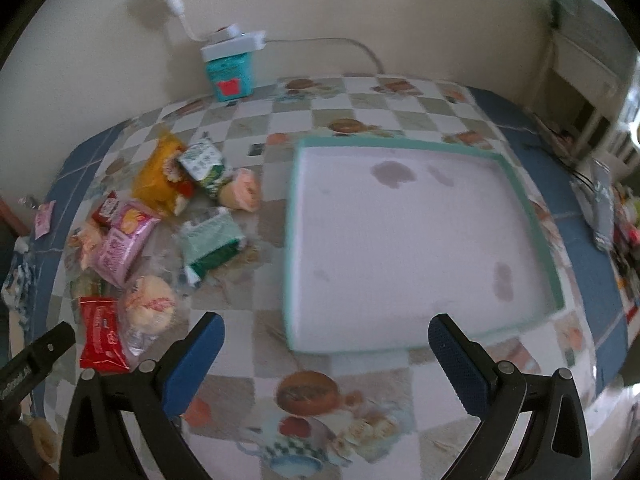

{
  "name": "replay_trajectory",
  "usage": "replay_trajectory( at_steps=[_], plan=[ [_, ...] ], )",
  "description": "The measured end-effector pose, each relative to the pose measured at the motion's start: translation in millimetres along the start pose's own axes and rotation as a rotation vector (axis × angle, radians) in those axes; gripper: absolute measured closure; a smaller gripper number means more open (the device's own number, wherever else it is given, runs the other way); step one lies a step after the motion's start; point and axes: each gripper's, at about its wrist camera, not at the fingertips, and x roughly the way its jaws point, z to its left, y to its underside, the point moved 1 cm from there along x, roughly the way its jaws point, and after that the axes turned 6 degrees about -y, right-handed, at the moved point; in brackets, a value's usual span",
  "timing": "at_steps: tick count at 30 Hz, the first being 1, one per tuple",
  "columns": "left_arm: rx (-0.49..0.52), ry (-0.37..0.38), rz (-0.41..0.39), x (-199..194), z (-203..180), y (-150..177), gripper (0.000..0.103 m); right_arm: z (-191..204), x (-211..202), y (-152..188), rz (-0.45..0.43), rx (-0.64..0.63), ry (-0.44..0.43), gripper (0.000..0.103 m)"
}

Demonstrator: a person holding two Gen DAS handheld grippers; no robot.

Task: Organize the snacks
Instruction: 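Reach the left tool to the red wafer bag while the right tool reaches the wrapped bun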

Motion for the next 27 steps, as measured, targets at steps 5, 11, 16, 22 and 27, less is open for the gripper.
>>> replay_trajectory(
  at_steps=[5,11,16,22,27],
  plan=[
    [-0.04,0.0,0.069,25.1,11.9,-7.6,0.0,39.3,22.4,-4.2,0.038,-0.086,-0.062,0.0],
    [-0.068,0.032,0.114,42.7,19.4,-14.9,0.0,91.8,46.2,4.4,0.083,-0.245,-0.134,0.0],
    [-0.111,0.033,0.123,49.6,34.5,-20.2,0.0,116.9,66.6,12.0,0.122,-0.318,-0.161,0.0],
    [-0.124,0.062,0.126,53.6,44.5,-24.5,0.0,130.9,82.8,15.9,0.15,-0.361,-0.177,0.0],
    [-0.108,0.072,0.133,56.7,39.9,-27.2,0.0,131.5,97.5,14.5,0.174,-0.346,-0.177,0.0]
  ],
)
